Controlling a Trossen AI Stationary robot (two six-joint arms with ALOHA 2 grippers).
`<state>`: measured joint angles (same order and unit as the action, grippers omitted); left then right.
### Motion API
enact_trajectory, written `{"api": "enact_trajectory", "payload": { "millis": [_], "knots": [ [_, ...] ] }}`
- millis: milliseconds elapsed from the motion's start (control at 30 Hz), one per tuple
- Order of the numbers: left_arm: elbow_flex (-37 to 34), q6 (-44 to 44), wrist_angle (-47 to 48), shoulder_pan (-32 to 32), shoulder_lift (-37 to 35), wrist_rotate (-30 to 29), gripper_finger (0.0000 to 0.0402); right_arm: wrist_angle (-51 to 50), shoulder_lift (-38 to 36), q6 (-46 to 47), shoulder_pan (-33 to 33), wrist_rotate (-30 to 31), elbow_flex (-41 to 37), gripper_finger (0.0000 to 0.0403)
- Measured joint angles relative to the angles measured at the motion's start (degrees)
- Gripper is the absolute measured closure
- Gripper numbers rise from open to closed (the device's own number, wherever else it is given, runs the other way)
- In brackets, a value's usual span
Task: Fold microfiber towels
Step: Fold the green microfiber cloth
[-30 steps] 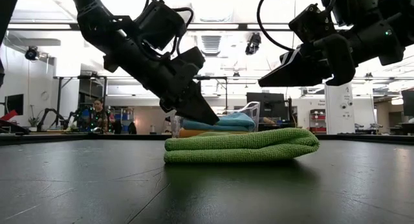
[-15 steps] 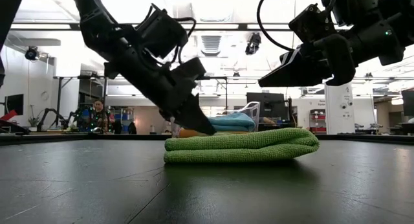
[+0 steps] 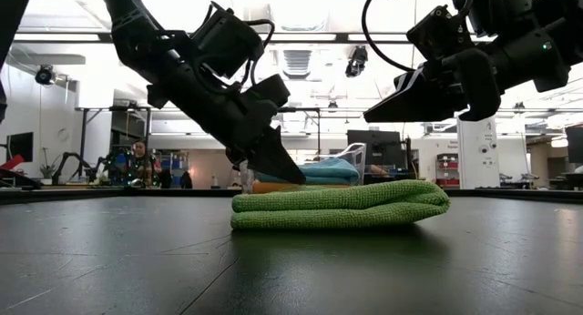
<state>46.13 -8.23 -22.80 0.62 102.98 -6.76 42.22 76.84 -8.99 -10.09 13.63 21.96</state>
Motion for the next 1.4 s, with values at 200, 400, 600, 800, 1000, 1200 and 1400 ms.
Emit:
{"api": "enact_trajectory", "payload": {
  "millis": [200,400,600,800,1000,1200,1400],
  "knots": [
    [-0.04,-0.29,-0.78,0.55,0.0,-0.28,0.0343,0.0,0.0,0.36,0.0,0.0,0.0,0.0351],
    [-0.2,-1.1,-0.8,0.55,1.34,-0.28,0.0283,-0.02,0.0,0.38,0.0,0.0,0.0,0.0351],
    [-0.13,-1.39,-0.86,0.5,1.97,1.88,0.0268,-0.2,0.0,0.39,0.0,0.0,0.0,0.0351],
    [0.17,-0.27,-0.78,0.39,1.88,3.04,0.027,-0.2,0.0,0.39,0.0,0.0,0.0,0.0351],
    [0.72,1.31,-0.8,0.02,1.88,3.84,0.0313,-0.2,0.0,0.42,0.0,0.0,0.0,0.0351],
    [0.72,1.47,-0.78,0.06,1.88,3.83,0.0377,-0.2,0.0,0.42,0.0,0.0,0.0,0.0351],
    [0.72,1.68,-0.78,0.13,-0.77,3.63,0.0394,-0.2,-0.02,0.42,0.0,-0.02,0.0,0.0351]
  ]
}}
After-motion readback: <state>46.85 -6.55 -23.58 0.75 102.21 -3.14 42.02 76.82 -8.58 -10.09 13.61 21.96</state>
